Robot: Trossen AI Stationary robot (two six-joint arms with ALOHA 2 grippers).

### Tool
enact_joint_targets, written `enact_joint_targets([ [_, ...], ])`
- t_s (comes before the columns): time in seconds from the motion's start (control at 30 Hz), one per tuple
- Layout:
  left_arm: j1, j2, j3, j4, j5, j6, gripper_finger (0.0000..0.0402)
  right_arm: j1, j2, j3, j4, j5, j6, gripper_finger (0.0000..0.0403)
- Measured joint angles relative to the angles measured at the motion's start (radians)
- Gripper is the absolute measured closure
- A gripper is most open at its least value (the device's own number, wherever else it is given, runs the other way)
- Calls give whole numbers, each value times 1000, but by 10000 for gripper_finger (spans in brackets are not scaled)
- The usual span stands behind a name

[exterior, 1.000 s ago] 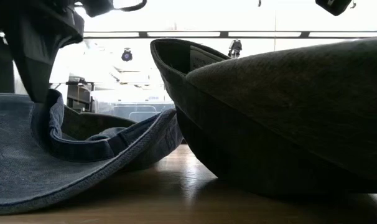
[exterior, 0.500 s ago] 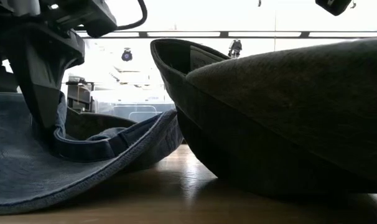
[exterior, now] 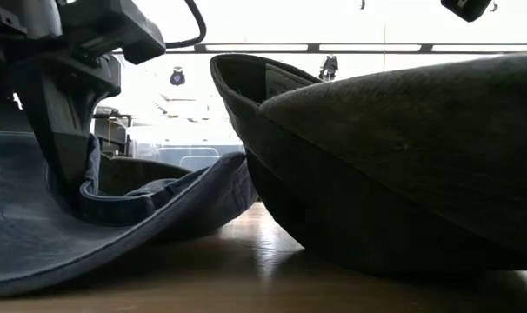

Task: Pick & Place hat
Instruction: Put the blue cap into the right transparent bin

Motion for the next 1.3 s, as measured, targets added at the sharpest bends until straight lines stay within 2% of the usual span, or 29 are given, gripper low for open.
enact_joint_targets([
  [0.2, 11, 0, 3, -18, -23, -2, 385, 0, 0, 0, 0, 0, 0, 369],
  [0.4, 14, -19, 36, -54, -97, 11, 395, 0, 0, 0, 0, 0, 0, 369],
  [0.53, 15, -55, 111, -162, -170, 35, 395, 0, 0, 0, 0, 0, 0, 369],
  [0.67, 16, -90, 240, -336, -231, 64, 395, 0, 0, 0, 0, -1, 0, 369],
  [0.87, 24, -107, 504, -630, -365, 153, 396, 0, 1, 0, 0, -2, 0, 369],
  [0.97, 53, -108, 624, -711, -446, 273, 396, -1, 3, 0, 0, -2, 10, 369],
  [1.07, 107, -107, 715, -725, -503, 458, 396, -2, 15, 0, 1, -2, 72, 369],
  [1.3, 328, -107, 849, -717, -519, 1006, 396, -3, 59, 5, 49, 23, 183, 369],
])
